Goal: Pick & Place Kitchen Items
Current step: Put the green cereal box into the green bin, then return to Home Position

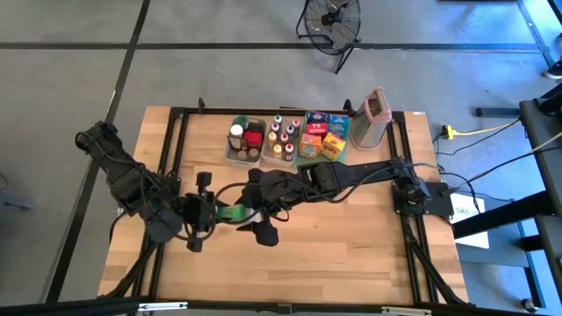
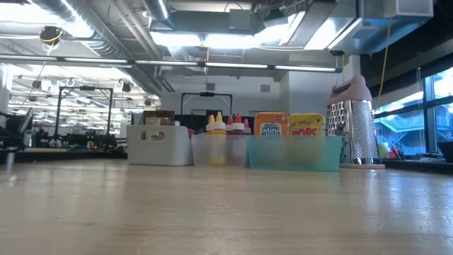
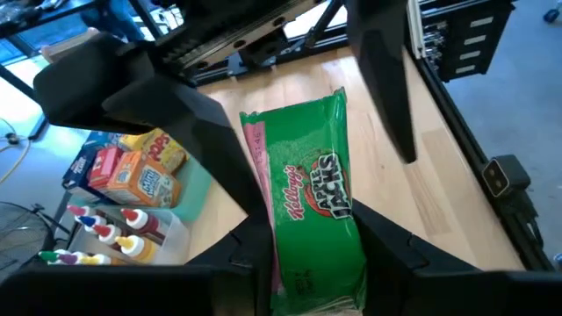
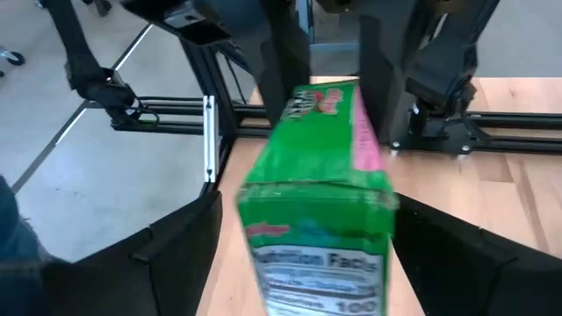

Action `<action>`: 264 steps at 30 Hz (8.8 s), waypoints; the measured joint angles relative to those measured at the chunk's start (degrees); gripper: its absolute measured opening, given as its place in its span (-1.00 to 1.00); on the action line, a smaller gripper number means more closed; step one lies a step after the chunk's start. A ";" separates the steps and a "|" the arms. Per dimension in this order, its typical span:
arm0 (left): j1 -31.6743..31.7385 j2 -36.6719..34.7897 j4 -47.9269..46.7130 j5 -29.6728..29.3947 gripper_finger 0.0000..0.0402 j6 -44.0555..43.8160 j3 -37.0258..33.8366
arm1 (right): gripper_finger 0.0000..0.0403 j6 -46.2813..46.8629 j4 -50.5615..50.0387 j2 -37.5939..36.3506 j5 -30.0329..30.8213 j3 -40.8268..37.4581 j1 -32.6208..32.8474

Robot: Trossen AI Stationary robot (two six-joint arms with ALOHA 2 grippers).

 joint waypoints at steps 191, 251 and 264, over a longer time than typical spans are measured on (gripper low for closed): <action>37.44 -12.63 -10.05 26.82 0.00 -8.04 -0.02 | 0.05 9.44 43.69 -52.89 15.29 -104.98 -29.79; 32.02 -26.64 -24.48 13.27 -0.99 -2.36 -0.26 | -0.99 16.97 -46.87 -74.88 13.27 -28.23 -23.28; 32.02 -53.53 3.01 8.00 -0.99 0.09 -22.88 | -0.99 2.92 -12.80 -99.95 2.46 -59.94 -24.65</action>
